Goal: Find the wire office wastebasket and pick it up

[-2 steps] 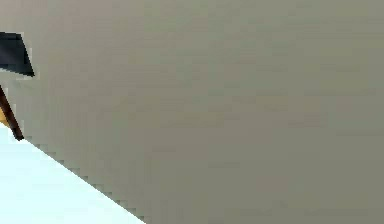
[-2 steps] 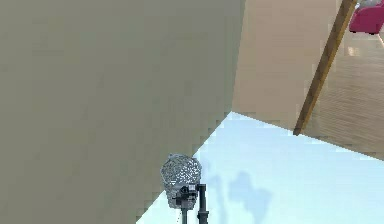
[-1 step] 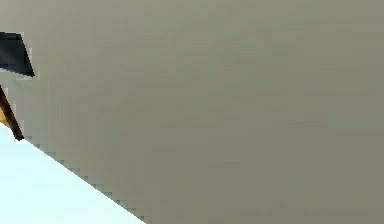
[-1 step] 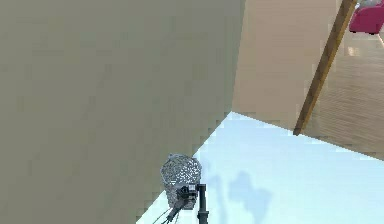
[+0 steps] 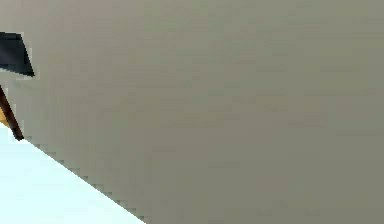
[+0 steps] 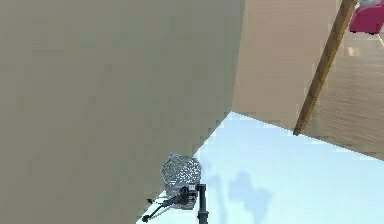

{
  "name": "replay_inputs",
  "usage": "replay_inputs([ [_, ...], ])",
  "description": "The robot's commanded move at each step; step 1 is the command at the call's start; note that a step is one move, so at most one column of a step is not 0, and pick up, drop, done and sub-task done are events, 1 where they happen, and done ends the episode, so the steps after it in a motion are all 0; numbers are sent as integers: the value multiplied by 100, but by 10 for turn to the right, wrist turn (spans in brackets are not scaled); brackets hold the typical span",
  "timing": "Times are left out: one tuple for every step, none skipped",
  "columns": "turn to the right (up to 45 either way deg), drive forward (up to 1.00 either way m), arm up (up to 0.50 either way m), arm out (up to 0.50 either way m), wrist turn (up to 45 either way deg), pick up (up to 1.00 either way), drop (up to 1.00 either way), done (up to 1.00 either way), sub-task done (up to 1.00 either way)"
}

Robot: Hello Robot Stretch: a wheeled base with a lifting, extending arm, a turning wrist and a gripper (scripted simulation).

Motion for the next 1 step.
replay_inputs([
  [0,0,0,0,450,0,0,0,0],
])
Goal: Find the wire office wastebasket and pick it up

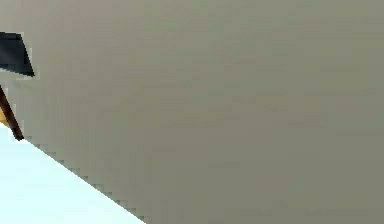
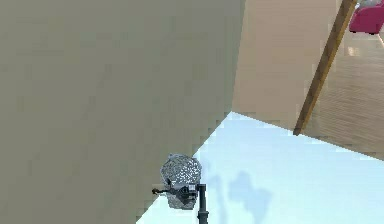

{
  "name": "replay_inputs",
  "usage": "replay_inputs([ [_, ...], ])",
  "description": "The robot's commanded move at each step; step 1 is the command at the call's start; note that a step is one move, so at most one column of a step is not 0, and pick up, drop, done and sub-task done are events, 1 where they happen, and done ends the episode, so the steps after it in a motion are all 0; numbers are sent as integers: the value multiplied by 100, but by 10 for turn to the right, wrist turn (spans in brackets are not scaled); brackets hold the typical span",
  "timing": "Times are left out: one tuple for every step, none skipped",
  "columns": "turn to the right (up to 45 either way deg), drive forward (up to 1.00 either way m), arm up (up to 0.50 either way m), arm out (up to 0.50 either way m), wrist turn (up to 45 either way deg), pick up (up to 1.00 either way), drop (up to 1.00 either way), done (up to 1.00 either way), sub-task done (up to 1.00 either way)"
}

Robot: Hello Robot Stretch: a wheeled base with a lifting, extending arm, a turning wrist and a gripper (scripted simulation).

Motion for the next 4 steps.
replay_inputs([
  [0,0,0,0,330,0,0,0,0],
  [0,0,0,0,0,100,0,0,0],
  [0,0,10,0,0,0,0,0,0],
  [0,0,0,0,0,0,0,100,0],
])
